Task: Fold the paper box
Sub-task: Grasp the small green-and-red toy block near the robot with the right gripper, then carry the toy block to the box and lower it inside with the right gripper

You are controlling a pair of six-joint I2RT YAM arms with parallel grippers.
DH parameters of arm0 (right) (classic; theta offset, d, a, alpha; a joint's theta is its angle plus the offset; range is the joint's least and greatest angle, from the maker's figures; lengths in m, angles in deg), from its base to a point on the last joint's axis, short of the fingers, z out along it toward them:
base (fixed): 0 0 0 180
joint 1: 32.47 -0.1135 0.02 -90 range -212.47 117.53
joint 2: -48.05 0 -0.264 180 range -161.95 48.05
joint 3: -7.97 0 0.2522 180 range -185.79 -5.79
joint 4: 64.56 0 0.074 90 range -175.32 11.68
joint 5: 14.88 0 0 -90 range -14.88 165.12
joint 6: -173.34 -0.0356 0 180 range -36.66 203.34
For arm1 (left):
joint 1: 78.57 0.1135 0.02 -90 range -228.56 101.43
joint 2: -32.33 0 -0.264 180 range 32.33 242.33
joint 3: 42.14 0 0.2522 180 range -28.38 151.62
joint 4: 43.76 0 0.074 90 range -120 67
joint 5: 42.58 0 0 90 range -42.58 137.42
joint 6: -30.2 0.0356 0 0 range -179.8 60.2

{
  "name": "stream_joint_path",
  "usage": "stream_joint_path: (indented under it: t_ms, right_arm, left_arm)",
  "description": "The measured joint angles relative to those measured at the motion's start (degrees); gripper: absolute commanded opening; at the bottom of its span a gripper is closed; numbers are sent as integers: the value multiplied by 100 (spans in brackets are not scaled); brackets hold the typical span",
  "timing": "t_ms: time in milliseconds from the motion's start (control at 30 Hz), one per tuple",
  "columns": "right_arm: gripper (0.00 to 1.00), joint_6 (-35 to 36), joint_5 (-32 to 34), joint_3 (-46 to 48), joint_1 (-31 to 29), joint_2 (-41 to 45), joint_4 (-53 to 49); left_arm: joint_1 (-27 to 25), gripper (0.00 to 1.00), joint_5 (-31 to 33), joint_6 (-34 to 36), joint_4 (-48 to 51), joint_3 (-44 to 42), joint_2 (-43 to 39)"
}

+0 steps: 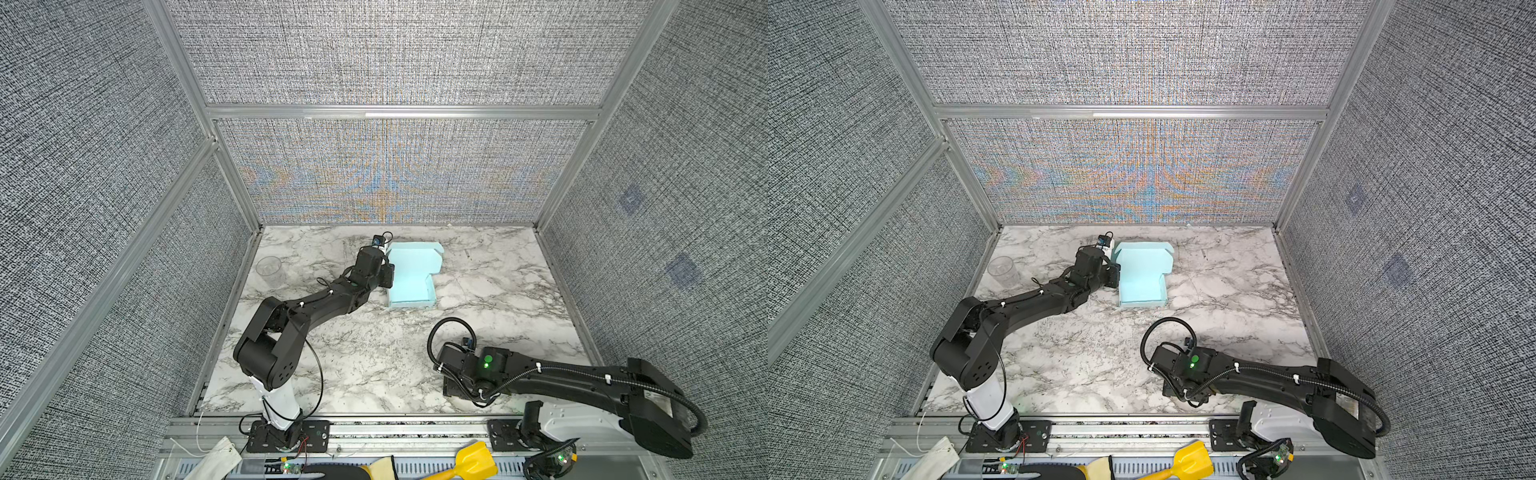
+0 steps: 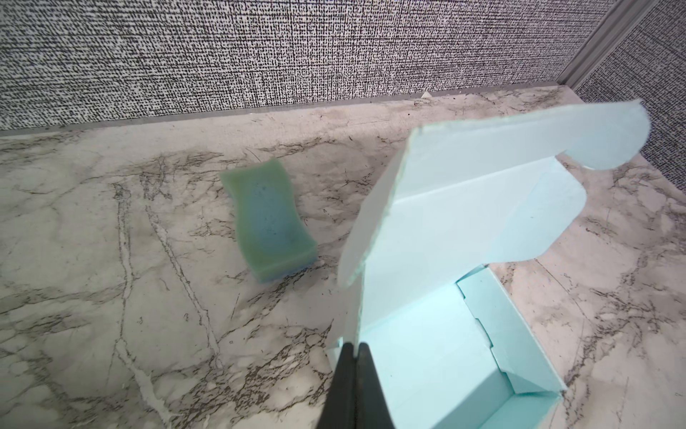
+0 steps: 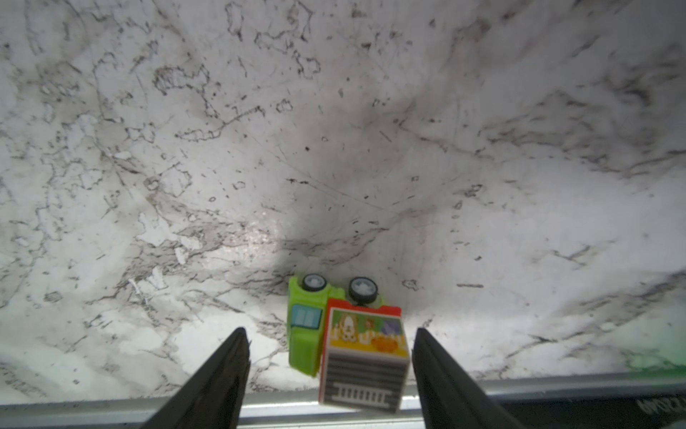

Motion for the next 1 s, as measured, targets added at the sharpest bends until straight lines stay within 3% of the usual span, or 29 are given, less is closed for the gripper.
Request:
stream_joint_path:
  t_ms: [667, 1000]
  right_arm:
    - [42, 321, -122, 201, 339, -153, 238]
    - [36, 903, 251, -789, 579, -306, -240]
  left_arm:
    - [-66, 0, 103, 57, -39, -203, -66]
    - [-70, 0, 87, 66, -70, -271, -66]
